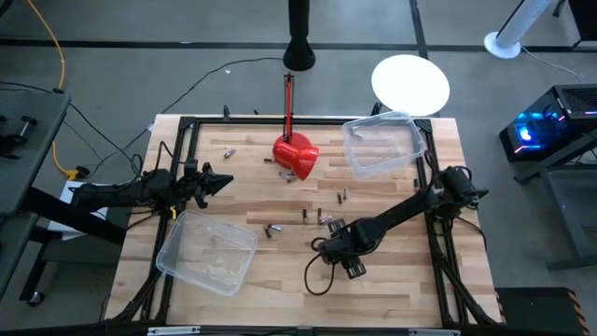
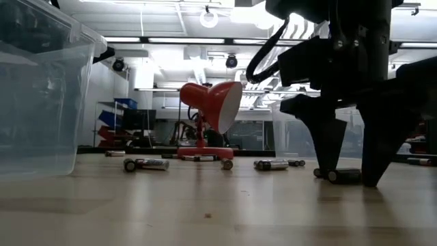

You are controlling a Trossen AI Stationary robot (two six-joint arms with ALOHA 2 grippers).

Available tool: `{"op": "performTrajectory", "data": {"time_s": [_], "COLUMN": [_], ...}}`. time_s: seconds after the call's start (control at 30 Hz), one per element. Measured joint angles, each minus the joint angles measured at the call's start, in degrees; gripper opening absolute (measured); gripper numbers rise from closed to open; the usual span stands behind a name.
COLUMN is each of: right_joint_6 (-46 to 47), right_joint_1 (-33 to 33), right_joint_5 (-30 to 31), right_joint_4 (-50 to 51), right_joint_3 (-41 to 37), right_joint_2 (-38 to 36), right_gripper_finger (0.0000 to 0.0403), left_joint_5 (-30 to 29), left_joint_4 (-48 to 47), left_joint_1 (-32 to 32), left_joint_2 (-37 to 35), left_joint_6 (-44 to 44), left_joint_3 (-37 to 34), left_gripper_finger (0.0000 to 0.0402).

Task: Sort batteries
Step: Put the black battery into the top transparent bin

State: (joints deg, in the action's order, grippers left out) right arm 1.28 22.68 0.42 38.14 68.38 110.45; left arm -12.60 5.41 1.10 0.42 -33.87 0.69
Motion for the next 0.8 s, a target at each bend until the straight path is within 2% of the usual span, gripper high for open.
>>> {"op": "performTrajectory", "data": {"time_s": [0.1, 0.17, 0.33, 0.37, 0.47, 0.57, 0.7, 0.8], "right_joint_6": [0.17, 0.18, 4.33, 5.19, 7.42, 8.33, 13.5, 18.62], "right_joint_1": [0.53, 1.17, 1.89, 1.88, 1.25, -0.66, -6.84, -13.51], "right_joint_5": [-0.28, -0.03, -0.6, -1.09, -0.49, 4.78, 15.23, 22.82], "right_joint_4": [0.16, 0.17, 1.29, 2.29, 6.83, 14.53, 23.53, 26.31], "right_joint_3": [0.02, -0.01, 0.12, 0.55, 2.28, 4.74, 4.98, 3.71], "right_joint_2": [1.1, 1.31, 1.27, 1.19, -0.58, -5.52, -15.72, -23.59], "right_gripper_finger": [0.0199, 0.0171, 0.0035, 0.0023, 0.0028, 0.002, 0.002, 0.002], "left_joint_5": [0.0, 0.0, 0.0, 0.0, 0.0, 0.0, -0.02, -0.02], "left_joint_4": [-0.02, -0.02, 0.0, -0.01, 0.0, 0.0, -0.07, -0.1], "left_joint_1": [0.0, 0.0, 0.0, 0.0, 0.0, 0.0, 0.0, 0.0], "left_joint_2": [-0.01, 0.0, -0.01, -0.01, -0.01, -0.01, 0.05, 0.05], "left_joint_6": [0.0, 0.0, 0.01, 0.0, 0.0, 0.0, 0.0, 0.0], "left_joint_3": [0.0, -0.01, 0.01, 0.0, 0.01, 0.02, -0.01, 0.0], "left_gripper_finger": [0.0, 0.0, 0.0, 0.0, 0.0, 0.0, 0.0, 0.0]}}
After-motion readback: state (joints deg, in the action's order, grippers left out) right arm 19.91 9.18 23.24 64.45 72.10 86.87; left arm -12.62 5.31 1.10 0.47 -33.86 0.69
